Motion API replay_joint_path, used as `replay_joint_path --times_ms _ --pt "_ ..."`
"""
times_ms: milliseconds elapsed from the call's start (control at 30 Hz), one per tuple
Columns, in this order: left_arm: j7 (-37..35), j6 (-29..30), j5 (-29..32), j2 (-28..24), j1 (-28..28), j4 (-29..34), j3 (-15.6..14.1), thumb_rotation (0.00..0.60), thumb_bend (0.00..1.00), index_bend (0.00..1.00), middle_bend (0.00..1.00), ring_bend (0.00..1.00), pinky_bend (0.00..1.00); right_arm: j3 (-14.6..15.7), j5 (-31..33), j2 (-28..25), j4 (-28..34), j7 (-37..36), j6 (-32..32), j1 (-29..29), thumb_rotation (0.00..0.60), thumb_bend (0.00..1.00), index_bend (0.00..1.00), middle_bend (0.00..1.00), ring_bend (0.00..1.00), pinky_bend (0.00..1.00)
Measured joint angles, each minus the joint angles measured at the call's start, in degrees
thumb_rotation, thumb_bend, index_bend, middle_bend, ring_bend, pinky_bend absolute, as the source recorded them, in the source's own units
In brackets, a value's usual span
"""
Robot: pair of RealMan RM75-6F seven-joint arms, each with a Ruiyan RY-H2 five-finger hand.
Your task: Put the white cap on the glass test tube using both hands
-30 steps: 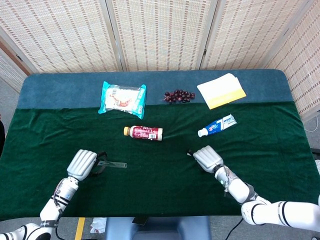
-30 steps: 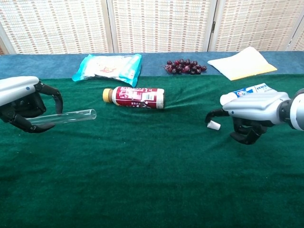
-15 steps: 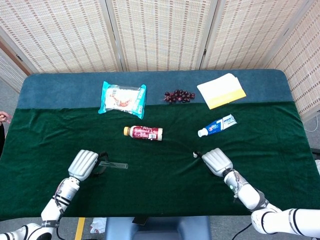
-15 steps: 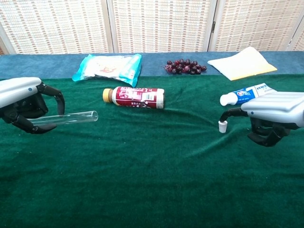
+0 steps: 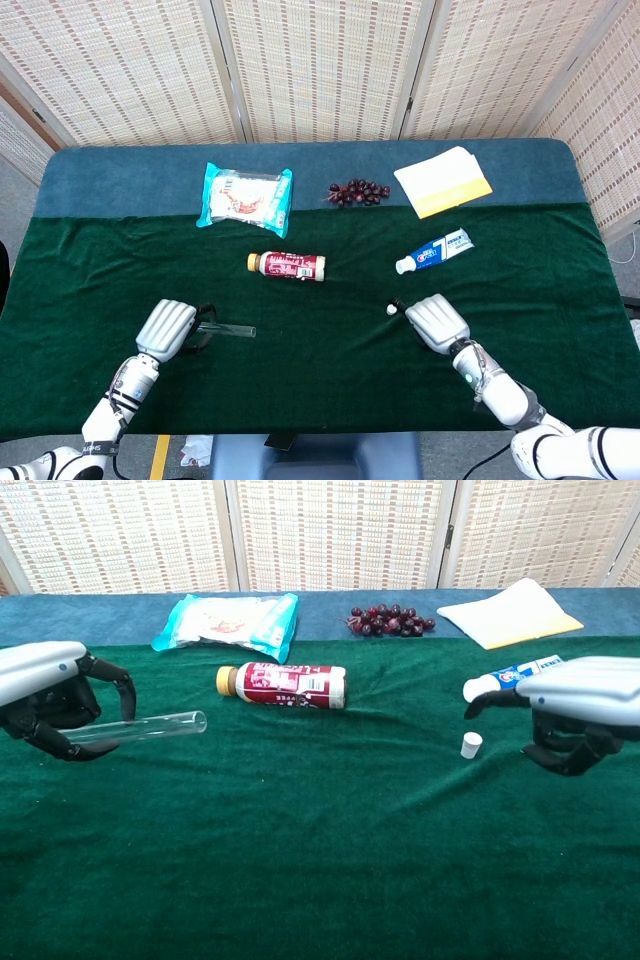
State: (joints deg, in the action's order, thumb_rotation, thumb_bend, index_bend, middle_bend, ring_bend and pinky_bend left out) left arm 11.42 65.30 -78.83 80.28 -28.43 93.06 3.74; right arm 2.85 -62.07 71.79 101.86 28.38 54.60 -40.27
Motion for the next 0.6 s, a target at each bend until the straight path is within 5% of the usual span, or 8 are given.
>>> replay_joint_path --times_ms 100,267,467,600 --pt "0.08 0.11 -0.08 0.01 0.06 0.15 -0.02 0.6 0.5 0.65 1.0 1.0 0.89 -1.15 -2.23 -0.32 0.05 -3.21 3.24 1.56 0.6 0.59 0.15 0.95 1.0 1.0" --pt "0.49 0.17 0.16 -0.13 0.16 0.42 0.03 0.6 0.49 0.65 1.0 1.0 0.89 -3.77 -4.9 -0.48 -1.04 -8.06 9.02 4.55 0.578 0.21 0.15 0.95 1.0 0.99" --pt "0.99 0.21 0.28 -0.15 0.26 0.93 -0.02 0.6 0.5 0.65 1.0 1.0 0.89 -4.73 -5.9 -0.63 -2.02 -10.11 8.68 5.71 0.558 0.19 0.15 0.95 1.0 1.0" --pt "1.46 0.26 0.31 -0.16 0.35 1.2 -0.13 0.6 0.5 0.65 1.0 1.0 0.89 -4.61 -6.7 -1.3 -1.97 -12.31 5.33 5.41 0.562 0.19 0.27 0.96 1.0 1.0"
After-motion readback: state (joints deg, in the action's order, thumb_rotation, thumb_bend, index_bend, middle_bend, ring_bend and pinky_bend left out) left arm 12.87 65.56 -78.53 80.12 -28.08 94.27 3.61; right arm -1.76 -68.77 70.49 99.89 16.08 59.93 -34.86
